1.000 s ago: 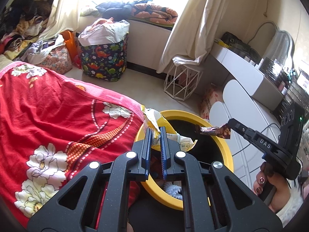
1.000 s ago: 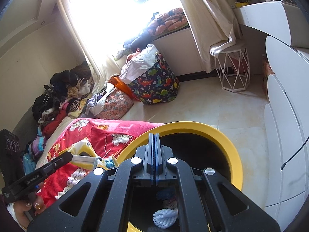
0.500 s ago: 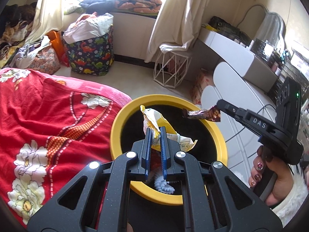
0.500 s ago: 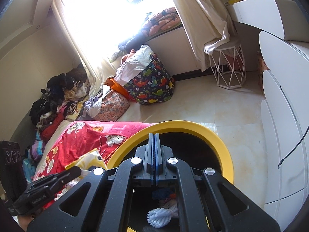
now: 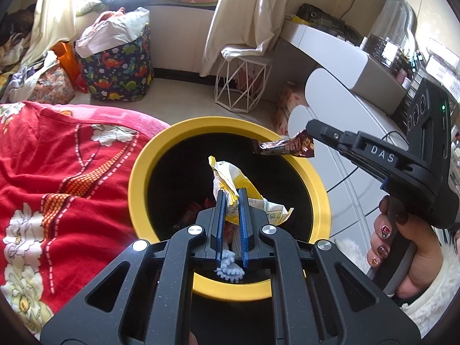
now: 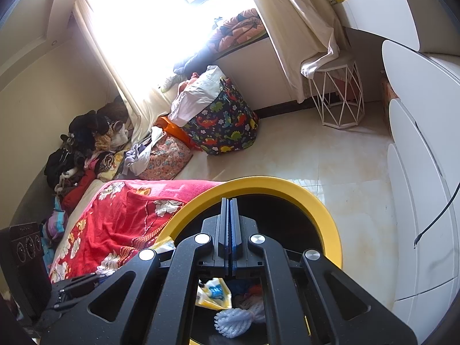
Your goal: Collect trash
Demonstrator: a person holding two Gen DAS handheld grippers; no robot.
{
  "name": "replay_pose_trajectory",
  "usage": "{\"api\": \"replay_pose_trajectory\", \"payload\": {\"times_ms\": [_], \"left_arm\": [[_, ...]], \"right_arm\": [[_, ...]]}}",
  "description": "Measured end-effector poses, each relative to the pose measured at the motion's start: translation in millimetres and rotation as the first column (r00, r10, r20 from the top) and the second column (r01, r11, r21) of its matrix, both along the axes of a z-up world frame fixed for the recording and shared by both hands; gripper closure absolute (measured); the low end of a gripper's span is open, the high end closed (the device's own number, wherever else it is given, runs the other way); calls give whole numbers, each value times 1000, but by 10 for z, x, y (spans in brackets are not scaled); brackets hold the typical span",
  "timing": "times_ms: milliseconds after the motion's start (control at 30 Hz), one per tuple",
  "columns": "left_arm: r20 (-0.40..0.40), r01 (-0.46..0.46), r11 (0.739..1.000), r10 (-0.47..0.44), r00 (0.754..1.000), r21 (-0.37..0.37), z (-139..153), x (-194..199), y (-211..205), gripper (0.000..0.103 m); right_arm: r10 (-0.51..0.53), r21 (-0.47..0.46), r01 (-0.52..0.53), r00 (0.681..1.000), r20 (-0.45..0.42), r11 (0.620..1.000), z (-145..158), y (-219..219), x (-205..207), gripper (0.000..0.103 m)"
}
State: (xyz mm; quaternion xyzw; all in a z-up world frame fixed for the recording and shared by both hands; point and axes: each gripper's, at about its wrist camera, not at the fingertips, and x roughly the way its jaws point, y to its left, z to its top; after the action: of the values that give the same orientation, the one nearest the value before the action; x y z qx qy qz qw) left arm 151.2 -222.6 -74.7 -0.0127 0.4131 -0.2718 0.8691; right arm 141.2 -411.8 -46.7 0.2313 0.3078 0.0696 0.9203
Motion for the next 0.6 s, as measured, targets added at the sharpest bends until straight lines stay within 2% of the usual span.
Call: {"api": "replay_pose_trajectory", "payload": {"times_ms": [67,133,167,200,300,433,500,567,600], "left_arm": [[-9,8,1000,-8,1000,-1,-21,11,-31,97],[-18,6,1000,-7,1000,-6,-39,23,-41,95],[-19,5,1000,-5,1000,-8,-37,31,-45,91],[-22,2,1000,-3,1000,-12,-36,40,-38,84],[-21,-6,1000,5,1000,-18,-19,46,-14,64],[-13,-26,999,25,1000,-23,14,49,50,49],[-2,-41,999,41,999,-20,35,36,93,35],[9,-59,998,59,998,-20,66,30,144,27],[14,-66,998,67,998,-19,79,29,167,22]], "right_arm": [[-1,-4,1,1000,2,1000,-6,-6,-1,101],[1,-12,-1,1000,5,1000,-16,-7,-10,92],[-2,-18,2,1000,5,1000,-15,-6,-18,84],[-4,-16,4,1000,5,1000,-28,-14,-32,78],[-10,-17,10,1000,4,1000,-47,-19,-66,76],[-6,-26,7,1000,1,1000,-45,-5,-112,67],[0,-34,0,1000,-1,999,-43,15,-147,61],[6,-45,-6,1000,-3,999,-34,48,-187,58],[10,-48,-10,1000,-3,999,-24,56,-198,53]]}}
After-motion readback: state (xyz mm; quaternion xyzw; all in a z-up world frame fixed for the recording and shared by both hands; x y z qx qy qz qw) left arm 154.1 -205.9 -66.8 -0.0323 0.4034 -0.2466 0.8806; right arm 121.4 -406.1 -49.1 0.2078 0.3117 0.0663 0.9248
